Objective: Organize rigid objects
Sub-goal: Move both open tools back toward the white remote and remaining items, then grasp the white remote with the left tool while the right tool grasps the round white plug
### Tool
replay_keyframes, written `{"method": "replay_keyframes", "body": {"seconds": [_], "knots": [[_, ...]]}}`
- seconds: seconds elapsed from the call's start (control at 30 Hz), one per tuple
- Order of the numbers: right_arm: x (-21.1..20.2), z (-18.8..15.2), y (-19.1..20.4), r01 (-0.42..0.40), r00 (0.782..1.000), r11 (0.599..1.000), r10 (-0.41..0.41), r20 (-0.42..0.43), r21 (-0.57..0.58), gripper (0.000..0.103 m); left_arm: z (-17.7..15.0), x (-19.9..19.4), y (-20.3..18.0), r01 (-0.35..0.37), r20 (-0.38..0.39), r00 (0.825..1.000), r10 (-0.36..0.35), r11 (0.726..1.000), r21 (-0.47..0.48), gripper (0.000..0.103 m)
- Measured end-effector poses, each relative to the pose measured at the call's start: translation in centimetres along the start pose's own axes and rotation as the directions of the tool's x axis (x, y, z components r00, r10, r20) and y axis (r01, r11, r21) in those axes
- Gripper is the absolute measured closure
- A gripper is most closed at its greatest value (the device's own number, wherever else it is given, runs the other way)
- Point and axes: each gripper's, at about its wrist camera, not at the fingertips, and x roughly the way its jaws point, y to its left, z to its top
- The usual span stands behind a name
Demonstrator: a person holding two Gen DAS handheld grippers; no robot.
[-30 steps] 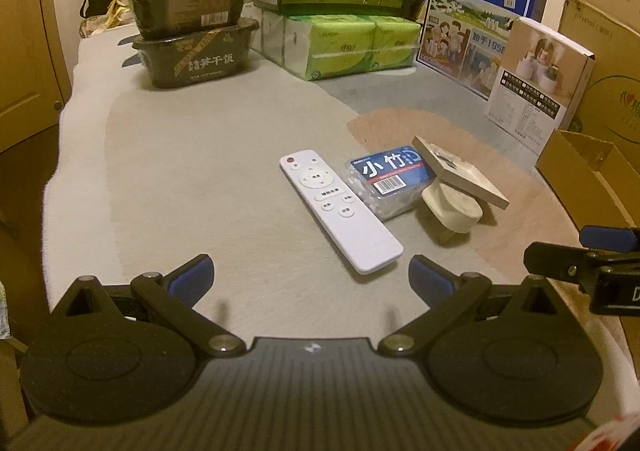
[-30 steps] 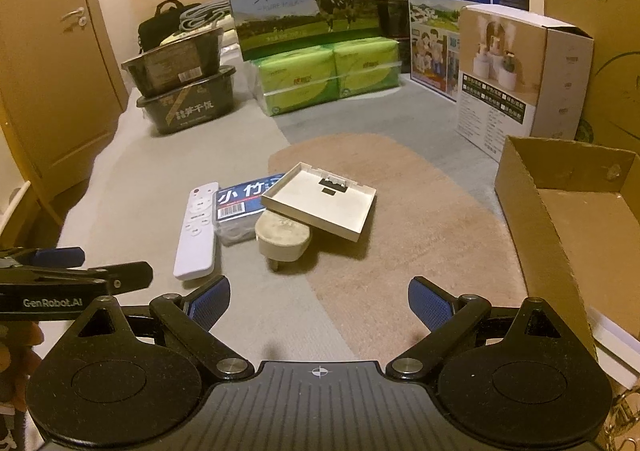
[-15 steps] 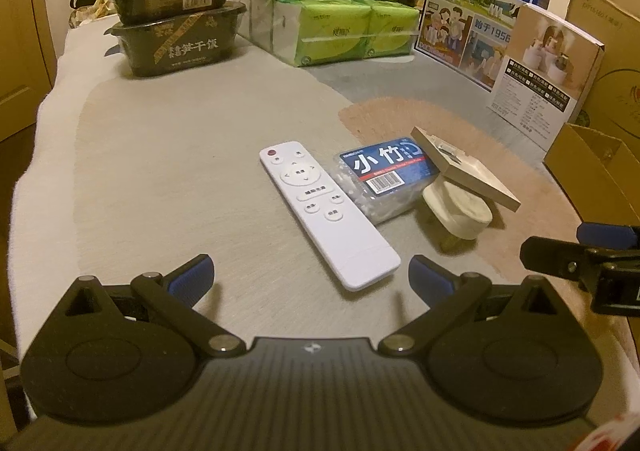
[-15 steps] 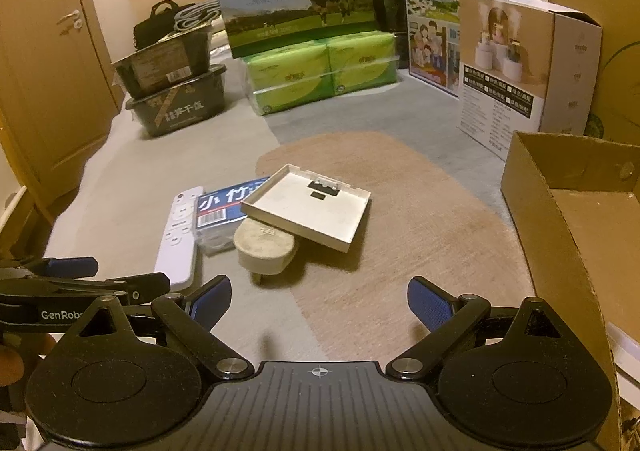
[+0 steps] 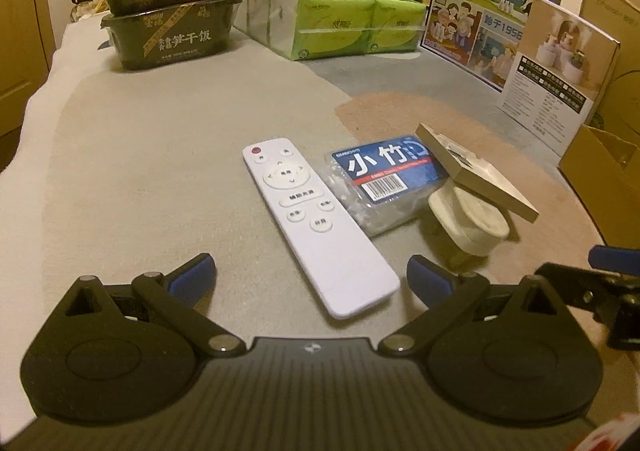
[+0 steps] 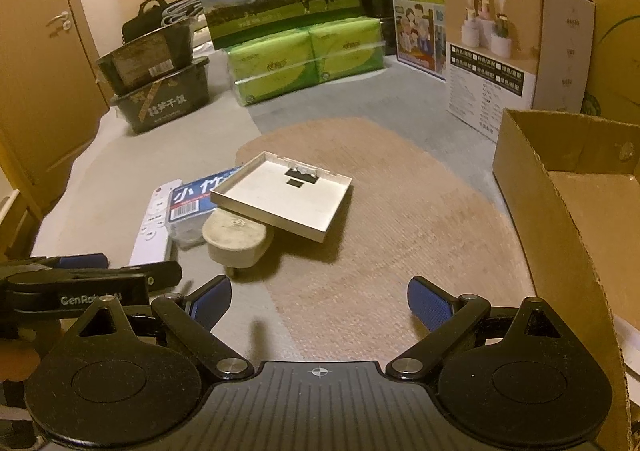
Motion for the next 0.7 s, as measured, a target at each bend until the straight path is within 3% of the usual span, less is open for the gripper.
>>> {"method": "replay_keyframes", "body": {"seconds": [0.27, 0.53, 0.7], "knots": [[0.3, -0.2, -0.2, -0.001, 1.0, 1.0, 0.001, -0.005, 0.004, 0.009, 0.5, 0.0, 0.4, -0.006, 0.012, 1.0, 0.006, 1.0, -0.002, 0.027], [0.2, 0.2, 0.9, -0.011, 1.0, 1.0, 0.011, -0.002, -0.014, 0.011, 0.4, -1.0, 1.5, -0.005, 0.0, 1.0, 0.005, 1.0, 0.014, 0.065], [0.2, 0.6, 1.9, -0.023, 1.0, 0.999, 0.024, 0.003, -0.03, 0.013, 0.1, -1.8, 2.3, 0.005, -0.01, 1.0, -0.005, 1.0, 0.031, 0.067]]}}
